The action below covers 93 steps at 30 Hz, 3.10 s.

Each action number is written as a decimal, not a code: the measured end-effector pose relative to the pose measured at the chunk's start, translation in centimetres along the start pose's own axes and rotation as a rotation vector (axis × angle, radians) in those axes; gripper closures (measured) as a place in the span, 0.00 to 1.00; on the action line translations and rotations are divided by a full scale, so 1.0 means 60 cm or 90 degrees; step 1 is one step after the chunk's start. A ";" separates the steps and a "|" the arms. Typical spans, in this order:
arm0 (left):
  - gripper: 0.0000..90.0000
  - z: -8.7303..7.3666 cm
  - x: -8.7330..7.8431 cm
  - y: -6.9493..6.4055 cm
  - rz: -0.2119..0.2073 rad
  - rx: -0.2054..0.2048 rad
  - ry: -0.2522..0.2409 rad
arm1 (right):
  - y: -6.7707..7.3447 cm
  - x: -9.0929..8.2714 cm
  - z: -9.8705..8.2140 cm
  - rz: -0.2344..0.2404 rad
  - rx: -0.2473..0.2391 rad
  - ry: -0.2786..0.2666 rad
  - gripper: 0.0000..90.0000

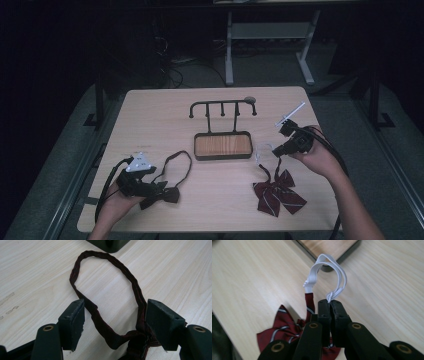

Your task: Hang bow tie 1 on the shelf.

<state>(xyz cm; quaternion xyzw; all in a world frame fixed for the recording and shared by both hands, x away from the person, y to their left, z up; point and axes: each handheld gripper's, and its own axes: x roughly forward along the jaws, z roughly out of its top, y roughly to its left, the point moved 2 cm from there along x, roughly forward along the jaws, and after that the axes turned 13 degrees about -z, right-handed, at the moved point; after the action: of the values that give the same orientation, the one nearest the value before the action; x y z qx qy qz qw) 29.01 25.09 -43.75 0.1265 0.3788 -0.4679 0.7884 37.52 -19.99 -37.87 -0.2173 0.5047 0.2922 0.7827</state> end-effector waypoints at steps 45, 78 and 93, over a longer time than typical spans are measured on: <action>0.36 0.000 -0.002 0.002 0.002 0.003 -0.002 | 0.031 -0.112 0.072 0.003 -0.067 -0.068 0.96; 0.36 -0.001 -0.002 0.003 0.000 0.004 -0.003 | -0.002 -0.127 0.148 -0.015 -0.045 -0.067 0.96; 0.36 -0.001 0.000 0.002 -0.005 0.004 -0.004 | -0.043 -0.097 0.168 -0.023 0.004 -0.050 0.96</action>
<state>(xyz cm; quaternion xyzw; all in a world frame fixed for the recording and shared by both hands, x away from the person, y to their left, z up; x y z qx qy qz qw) 29.08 25.17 -43.80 0.1265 0.3754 -0.4723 0.7874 44.10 -16.83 -28.43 -0.2119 0.4704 0.2848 0.8079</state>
